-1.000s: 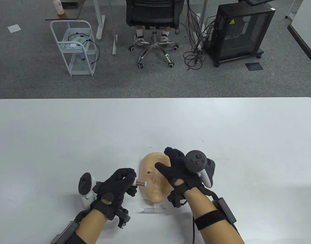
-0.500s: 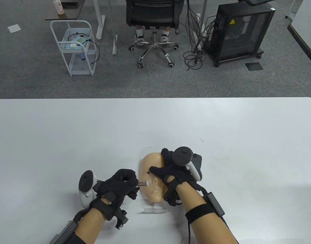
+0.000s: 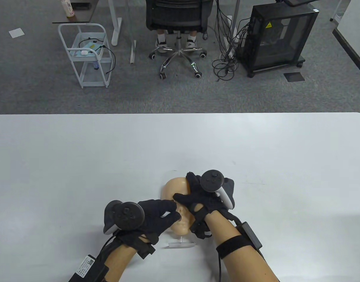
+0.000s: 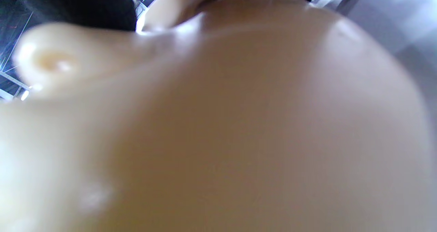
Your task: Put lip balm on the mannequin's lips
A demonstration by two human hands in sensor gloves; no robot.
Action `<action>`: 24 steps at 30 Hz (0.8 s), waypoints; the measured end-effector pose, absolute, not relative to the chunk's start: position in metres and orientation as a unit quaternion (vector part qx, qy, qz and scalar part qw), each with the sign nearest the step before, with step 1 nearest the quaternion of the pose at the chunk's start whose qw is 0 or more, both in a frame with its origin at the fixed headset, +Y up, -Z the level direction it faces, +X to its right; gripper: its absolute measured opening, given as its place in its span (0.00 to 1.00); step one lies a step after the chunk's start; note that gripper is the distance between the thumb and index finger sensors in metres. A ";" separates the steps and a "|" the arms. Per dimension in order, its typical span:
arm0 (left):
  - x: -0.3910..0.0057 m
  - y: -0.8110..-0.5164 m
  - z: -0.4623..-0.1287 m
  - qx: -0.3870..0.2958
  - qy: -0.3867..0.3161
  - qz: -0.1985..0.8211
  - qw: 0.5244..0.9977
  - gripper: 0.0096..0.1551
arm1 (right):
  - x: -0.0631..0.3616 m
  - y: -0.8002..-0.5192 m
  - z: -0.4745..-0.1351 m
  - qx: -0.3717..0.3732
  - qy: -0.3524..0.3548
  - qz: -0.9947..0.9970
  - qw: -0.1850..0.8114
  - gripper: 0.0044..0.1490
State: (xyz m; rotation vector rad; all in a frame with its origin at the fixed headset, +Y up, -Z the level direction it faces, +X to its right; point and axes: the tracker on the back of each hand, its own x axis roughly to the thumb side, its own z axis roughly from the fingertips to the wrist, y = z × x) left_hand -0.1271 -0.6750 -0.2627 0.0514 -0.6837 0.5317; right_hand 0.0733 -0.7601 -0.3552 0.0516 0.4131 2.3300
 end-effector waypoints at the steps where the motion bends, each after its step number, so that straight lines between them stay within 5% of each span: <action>1: -0.119 -0.675 -0.263 0.015 -0.337 0.240 0.910 0.25 | 0.073 -0.760 -0.355 0.021 0.162 0.911 0.378 0.64; 24: -0.090 -0.701 -0.253 0.059 -0.364 0.141 0.919 0.26 | 0.072 -0.761 -0.353 0.027 0.162 0.909 0.383 0.63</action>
